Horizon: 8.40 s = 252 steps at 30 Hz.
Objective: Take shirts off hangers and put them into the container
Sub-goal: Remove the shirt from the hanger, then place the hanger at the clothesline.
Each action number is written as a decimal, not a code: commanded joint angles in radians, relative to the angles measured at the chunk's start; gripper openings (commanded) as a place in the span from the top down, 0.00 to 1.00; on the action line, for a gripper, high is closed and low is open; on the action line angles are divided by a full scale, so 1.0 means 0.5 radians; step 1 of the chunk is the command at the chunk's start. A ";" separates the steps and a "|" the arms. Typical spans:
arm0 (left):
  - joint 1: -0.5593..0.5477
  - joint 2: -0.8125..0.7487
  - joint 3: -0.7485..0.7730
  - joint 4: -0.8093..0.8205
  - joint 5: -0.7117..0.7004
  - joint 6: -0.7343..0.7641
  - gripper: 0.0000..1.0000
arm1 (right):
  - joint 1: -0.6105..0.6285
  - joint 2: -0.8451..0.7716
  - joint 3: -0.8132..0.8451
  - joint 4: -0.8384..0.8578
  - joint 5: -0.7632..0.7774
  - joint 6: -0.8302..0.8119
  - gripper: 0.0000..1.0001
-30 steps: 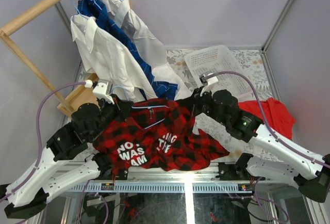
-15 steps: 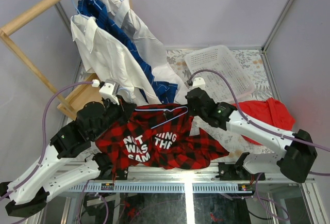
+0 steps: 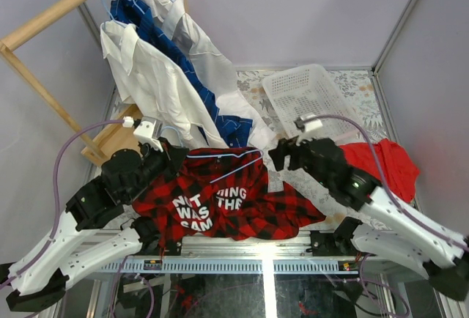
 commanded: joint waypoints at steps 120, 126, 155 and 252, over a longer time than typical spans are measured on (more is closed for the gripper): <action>0.010 -0.253 -0.726 -0.023 -0.571 -1.242 0.00 | 0.568 2.590 3.616 -0.213 -0.499 -0.531 1.00; 0.009 -0.445 -0.593 -0.042 -0.639 -1.227 0.00 | 0.575 2.376 3.232 -0.153 -0.368 -0.555 1.00; 0.009 -0.326 -0.406 0.819 -0.288 -1.633 0.23 | 0.574 1.152 1.593 0.264 -0.546 -0.301 1.00; 2.251 0.654 -0.338 2.312 1.263 -2.942 1.00 | 0.575 0.157 0.546 0.155 -0.281 -0.130 0.10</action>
